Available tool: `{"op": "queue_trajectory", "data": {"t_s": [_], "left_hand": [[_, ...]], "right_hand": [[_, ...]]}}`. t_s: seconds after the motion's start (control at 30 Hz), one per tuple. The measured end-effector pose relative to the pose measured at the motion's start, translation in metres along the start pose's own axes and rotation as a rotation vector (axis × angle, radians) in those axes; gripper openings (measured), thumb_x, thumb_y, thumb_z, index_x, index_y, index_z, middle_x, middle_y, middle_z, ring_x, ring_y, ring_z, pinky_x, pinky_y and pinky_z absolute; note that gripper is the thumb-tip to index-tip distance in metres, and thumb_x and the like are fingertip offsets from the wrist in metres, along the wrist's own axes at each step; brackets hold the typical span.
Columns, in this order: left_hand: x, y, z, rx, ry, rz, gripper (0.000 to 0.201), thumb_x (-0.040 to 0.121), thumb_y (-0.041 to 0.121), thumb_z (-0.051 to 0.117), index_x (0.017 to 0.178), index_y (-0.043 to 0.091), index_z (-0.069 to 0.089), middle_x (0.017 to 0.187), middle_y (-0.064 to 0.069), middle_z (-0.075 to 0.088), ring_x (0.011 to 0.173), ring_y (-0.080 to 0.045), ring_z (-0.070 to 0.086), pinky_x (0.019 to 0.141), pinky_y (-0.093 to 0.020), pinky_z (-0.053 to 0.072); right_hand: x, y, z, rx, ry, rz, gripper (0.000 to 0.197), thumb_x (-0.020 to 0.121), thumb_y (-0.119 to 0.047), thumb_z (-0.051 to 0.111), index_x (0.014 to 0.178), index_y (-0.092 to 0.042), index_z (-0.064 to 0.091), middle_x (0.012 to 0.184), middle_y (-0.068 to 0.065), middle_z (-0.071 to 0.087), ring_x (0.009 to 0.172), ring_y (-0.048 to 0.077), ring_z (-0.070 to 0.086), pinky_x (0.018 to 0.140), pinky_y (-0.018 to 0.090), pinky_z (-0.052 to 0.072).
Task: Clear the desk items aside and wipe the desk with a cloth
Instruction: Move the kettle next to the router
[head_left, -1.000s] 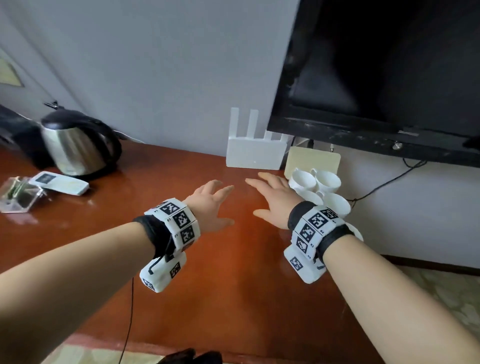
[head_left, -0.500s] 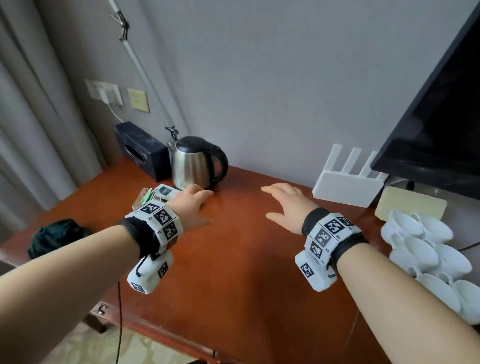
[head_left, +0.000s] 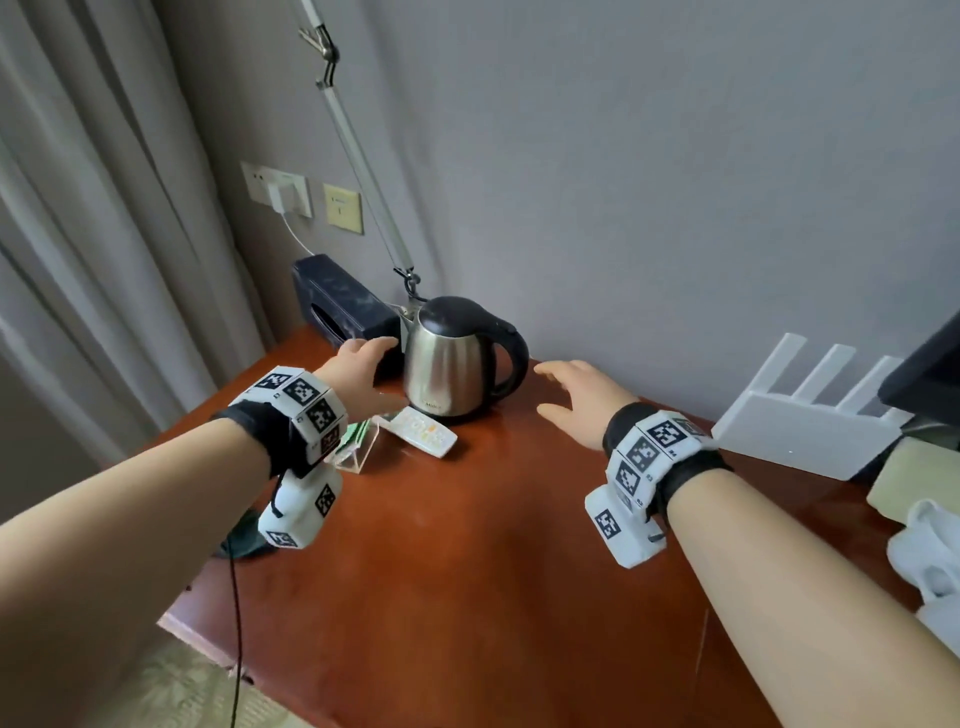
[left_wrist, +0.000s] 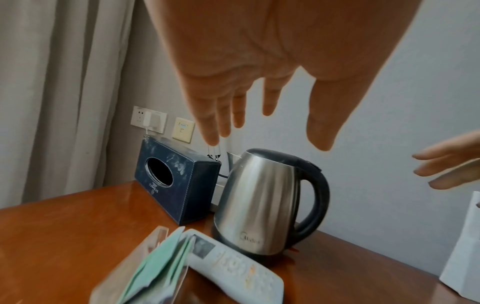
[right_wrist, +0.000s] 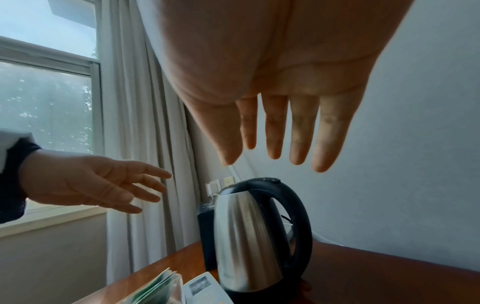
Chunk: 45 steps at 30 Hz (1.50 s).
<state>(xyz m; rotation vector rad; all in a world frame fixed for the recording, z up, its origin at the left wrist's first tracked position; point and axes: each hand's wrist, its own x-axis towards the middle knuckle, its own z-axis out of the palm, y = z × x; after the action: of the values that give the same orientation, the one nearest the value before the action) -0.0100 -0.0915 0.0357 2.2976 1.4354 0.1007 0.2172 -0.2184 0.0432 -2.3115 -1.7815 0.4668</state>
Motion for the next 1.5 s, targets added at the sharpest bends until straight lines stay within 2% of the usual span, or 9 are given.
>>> {"op": "queue_trajectory", "data": {"t_s": [0.37,0.5,0.6,0.8,0.9,1.0,1.1,1.23,1.5], "left_hand": [[0.156,-0.032,0.000,-0.109,-0.131,0.225,0.098,0.074,0.032,0.077,0.148,0.030,0.014,0.154,-0.005,0.014,0.141,-0.027,0.021,0.113,-0.041,0.025],[0.188,-0.039,0.007,-0.135,-0.207,0.343,0.100,0.071,0.027,0.080,0.148,0.031,0.015,0.152,-0.005,0.020,0.136,-0.023,0.029,0.108,-0.031,0.031],[0.199,-0.043,0.014,-0.150,-0.203,0.379,0.104,0.067,0.027,0.082,0.147,0.033,0.016,0.146,-0.009,0.027,0.130,-0.025,0.036,0.107,-0.033,0.037],[0.207,-0.045,0.025,-0.072,-0.111,0.442,0.111,0.058,0.042,0.084,0.147,0.038,0.017,0.130,-0.010,0.040,0.118,-0.030,0.042,0.102,-0.043,0.040],[0.209,-0.042,0.026,-0.037,-0.103,0.478,0.112,0.056,0.047,0.083,0.146,0.040,0.018,0.124,-0.008,0.041,0.110,-0.029,0.046,0.096,-0.046,0.044],[0.206,-0.034,0.025,-0.044,-0.121,0.518,0.113,0.052,0.054,0.082,0.146,0.041,0.019,0.120,-0.006,0.042,0.108,-0.027,0.047,0.093,-0.047,0.046],[0.200,-0.021,0.021,-0.081,-0.112,0.556,0.114,0.047,0.064,0.074,0.145,0.041,0.021,0.117,-0.005,0.043,0.107,-0.027,0.048,0.092,-0.047,0.047],[0.186,-0.001,0.016,-0.143,-0.102,0.642,0.112,0.042,0.074,0.055,0.144,0.042,0.022,0.117,-0.006,0.043,0.105,-0.026,0.049,0.090,-0.046,0.049],[0.137,0.054,0.019,-0.166,-0.143,0.792,0.116,0.040,0.074,0.054,0.144,0.039,0.014,0.111,-0.006,0.042,0.095,-0.022,0.050,0.093,-0.042,0.047]], "right_hand": [[0.116,-0.007,0.022,0.222,0.049,0.227,0.070,0.091,-0.026,0.057,0.148,-0.025,0.018,0.151,0.007,0.028,0.136,0.023,0.036,0.110,0.032,0.029],[0.142,0.001,0.040,0.324,0.065,0.261,0.068,0.089,-0.023,0.060,0.147,-0.025,0.023,0.149,0.008,0.032,0.133,0.023,0.041,0.111,0.035,0.032],[0.152,0.007,0.052,0.426,0.137,0.281,0.061,0.089,-0.020,0.060,0.143,-0.023,0.033,0.144,0.007,0.041,0.129,0.023,0.045,0.110,0.038,0.035],[0.161,0.009,0.073,0.489,0.330,0.333,0.044,0.090,-0.013,0.057,0.133,-0.011,0.047,0.132,0.011,0.050,0.122,0.023,0.047,0.092,0.012,0.029],[0.156,0.010,0.076,0.490,0.367,0.350,0.044,0.090,-0.012,0.058,0.133,-0.011,0.048,0.131,0.011,0.050,0.121,0.022,0.047,0.090,0.009,0.028],[0.145,0.014,0.068,0.493,0.378,0.359,0.045,0.090,-0.014,0.058,0.133,-0.014,0.048,0.128,0.007,0.051,0.120,0.021,0.049,0.102,0.030,0.040],[0.130,0.018,0.055,0.496,0.411,0.351,0.041,0.090,-0.017,0.058,0.131,-0.017,0.050,0.122,0.002,0.052,0.115,0.020,0.051,0.098,0.043,0.046],[0.099,0.022,0.039,0.418,0.461,0.352,0.040,0.091,-0.020,0.056,0.130,-0.020,0.049,0.126,0.002,0.053,0.109,0.008,0.048,0.091,0.021,0.037],[0.015,0.031,0.019,0.432,0.596,0.401,0.038,0.090,-0.017,0.057,0.127,-0.023,0.051,0.124,0.000,0.055,0.115,0.015,0.051,0.093,0.022,0.037]]}}
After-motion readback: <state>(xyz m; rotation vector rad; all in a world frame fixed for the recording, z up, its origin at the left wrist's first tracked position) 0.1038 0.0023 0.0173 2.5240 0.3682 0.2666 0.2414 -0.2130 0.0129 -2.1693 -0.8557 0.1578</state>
